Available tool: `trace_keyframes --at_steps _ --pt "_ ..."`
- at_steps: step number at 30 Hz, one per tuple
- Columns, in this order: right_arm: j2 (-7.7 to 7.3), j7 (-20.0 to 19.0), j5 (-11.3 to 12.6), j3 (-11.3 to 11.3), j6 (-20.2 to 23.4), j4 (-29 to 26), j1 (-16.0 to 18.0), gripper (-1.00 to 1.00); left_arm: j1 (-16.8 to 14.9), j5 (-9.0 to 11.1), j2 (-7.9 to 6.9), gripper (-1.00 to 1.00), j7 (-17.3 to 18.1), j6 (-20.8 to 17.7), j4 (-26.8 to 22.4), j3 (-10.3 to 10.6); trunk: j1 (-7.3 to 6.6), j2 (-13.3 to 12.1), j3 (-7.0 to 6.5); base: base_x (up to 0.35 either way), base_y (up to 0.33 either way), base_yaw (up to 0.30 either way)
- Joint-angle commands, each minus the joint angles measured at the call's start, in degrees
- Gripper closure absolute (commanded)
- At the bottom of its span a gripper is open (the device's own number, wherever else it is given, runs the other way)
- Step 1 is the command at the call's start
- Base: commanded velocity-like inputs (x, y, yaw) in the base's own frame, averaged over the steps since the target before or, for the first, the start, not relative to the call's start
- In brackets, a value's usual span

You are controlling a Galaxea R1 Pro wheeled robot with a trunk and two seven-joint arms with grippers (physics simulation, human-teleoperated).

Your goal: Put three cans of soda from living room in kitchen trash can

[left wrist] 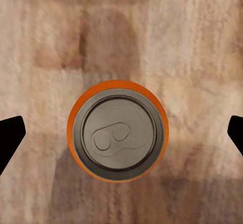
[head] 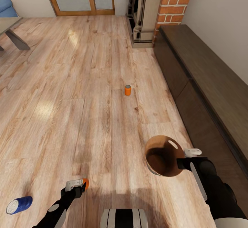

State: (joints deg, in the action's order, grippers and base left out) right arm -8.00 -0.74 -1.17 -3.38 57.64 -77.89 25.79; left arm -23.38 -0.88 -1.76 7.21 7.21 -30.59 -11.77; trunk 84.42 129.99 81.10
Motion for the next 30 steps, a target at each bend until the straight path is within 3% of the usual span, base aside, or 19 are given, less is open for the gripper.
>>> trace_keyframes --at_steps 1,19,30 --pt "0.0 -0.05 0.73 0.03 0.0 -0.03 0.0 1.0 0.0 0.0 0.0 -1.0 0.0 0.0 0.0 0.01 0.22 0.42 0.18 0.0 0.0 0.0" --pt "0.0 -0.05 0.73 0.12 -0.03 -0.07 0.02 1.0 0.0 0.0 -0.02 -1.0 0.0 0.0 0.0 0.08 4.17 7.64 3.41 0.0 0.0 0.0" --pt "0.0 -0.05 0.73 0.12 -0.04 -0.07 0.0 1.0 -0.01 0.0 0.0 -1.0 0.0 0.0 0.0 0.08 4.17 7.64 3.41 0.0 0.0 0.0"
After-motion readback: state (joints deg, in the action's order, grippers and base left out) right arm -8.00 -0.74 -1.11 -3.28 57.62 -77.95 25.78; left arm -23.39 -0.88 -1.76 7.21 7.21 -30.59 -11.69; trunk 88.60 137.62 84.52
